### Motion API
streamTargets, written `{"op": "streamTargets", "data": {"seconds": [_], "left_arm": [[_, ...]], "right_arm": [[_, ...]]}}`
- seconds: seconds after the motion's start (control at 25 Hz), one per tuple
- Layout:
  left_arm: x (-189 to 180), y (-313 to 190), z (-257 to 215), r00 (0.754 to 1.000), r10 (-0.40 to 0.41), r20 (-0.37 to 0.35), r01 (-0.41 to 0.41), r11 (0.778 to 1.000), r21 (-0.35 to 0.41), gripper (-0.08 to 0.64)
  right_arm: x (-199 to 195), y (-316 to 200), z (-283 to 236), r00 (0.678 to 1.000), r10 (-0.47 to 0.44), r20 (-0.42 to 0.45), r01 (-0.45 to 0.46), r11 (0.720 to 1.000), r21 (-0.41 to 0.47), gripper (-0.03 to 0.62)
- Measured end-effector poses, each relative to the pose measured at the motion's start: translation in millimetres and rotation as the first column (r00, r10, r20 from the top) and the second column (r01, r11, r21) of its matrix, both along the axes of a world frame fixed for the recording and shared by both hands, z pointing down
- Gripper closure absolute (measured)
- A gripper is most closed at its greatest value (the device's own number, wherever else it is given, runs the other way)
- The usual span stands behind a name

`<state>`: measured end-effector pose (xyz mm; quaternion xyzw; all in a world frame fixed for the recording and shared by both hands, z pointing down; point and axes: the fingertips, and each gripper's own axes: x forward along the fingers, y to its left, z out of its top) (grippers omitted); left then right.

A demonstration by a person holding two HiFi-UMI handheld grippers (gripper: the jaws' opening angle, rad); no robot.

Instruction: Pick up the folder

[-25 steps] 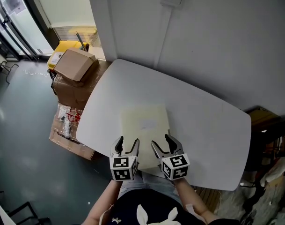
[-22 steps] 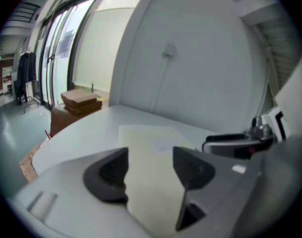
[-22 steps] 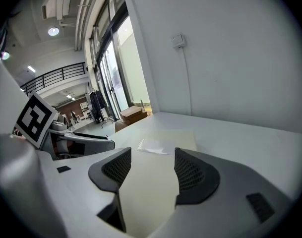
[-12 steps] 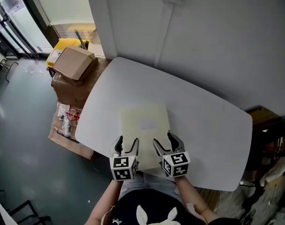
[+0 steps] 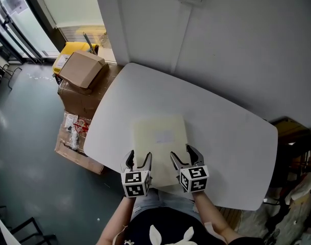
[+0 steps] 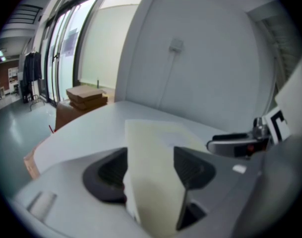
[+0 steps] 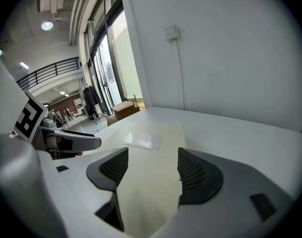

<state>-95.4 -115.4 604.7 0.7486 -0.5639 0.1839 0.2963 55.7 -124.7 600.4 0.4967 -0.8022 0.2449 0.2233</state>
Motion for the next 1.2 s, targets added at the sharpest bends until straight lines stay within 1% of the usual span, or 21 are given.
{"op": "streamTargets", "data": {"seconds": [0.44,0.6,0.84,0.96,1.12,1.2], "left_arm": [[-6.5,-2.7,12.0,1.0,-0.024,-0.008,0.024,0.999,-0.031,0.285],[-7.0,-4.0,15.3,0.999,-0.029,-0.021,0.028,0.999,-0.047,0.285],[-6.2,-7.3,22.7,0.999,-0.033,-0.015,0.032,0.998,-0.058,0.285],[-4.9,-8.8,24.6,0.999,-0.036,-0.031,0.034,0.997,-0.068,0.285],[-5.3,-8.0,29.5,0.995,-0.055,-0.079,0.047,0.994,-0.096,0.285],[-6.5,-7.3,32.1,0.994,-0.066,-0.092,0.056,0.992,-0.111,0.285]], "right_arm": [[7.3,-11.0,14.6,1.0,0.006,0.008,-0.005,0.999,-0.046,0.299],[12.3,-14.5,18.1,0.999,0.03,0.028,-0.028,0.997,-0.067,0.296],[21.1,-17.6,28.7,0.996,0.066,0.065,-0.059,0.992,-0.112,0.296],[23.4,-19.0,32.5,0.993,0.082,0.086,-0.07,0.989,-0.129,0.296],[22.5,-20.6,34.8,0.987,0.092,0.135,-0.073,0.988,-0.136,0.296],[22.8,-21.0,36.9,0.985,0.094,0.145,-0.073,0.987,-0.144,0.296]]}}
